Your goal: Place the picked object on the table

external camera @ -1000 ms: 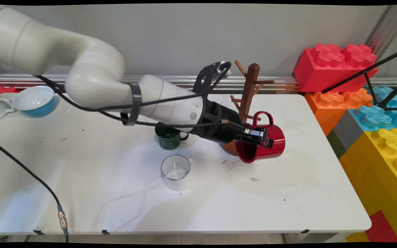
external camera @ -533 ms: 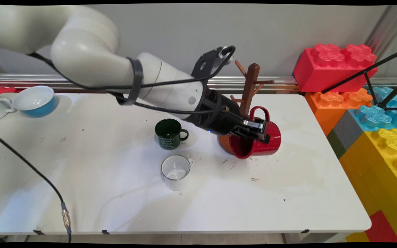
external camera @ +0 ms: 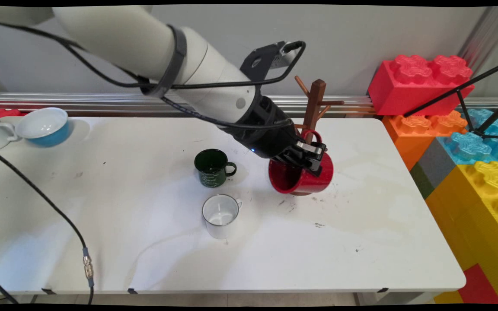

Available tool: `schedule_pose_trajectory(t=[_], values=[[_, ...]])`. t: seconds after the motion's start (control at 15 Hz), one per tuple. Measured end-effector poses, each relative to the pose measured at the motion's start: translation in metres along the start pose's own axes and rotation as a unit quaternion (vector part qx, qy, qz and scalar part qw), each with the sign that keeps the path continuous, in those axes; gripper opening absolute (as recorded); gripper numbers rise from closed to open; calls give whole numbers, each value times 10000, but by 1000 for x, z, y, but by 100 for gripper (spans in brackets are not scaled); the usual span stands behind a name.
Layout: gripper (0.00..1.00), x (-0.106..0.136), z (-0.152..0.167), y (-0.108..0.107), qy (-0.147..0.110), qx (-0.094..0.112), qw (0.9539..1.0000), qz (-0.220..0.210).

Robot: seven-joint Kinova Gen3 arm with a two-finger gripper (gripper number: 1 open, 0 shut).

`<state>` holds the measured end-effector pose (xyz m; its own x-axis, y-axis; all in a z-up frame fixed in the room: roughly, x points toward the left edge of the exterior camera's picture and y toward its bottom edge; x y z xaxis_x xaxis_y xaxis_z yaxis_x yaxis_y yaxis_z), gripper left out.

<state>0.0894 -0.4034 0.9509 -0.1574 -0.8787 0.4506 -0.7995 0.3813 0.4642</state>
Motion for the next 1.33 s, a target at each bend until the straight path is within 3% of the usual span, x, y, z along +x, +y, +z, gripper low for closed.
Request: schedule_pose_trajectory(t=[0.33,0.6,0.93,1.33], values=[[0,13,-1,15,-363,586,9976,103],[0,15,12,24,-699,890,9929,360],[0,12,42,32,-1126,1170,9836,780],[0,5,94,34,-1680,1601,9676,992]])
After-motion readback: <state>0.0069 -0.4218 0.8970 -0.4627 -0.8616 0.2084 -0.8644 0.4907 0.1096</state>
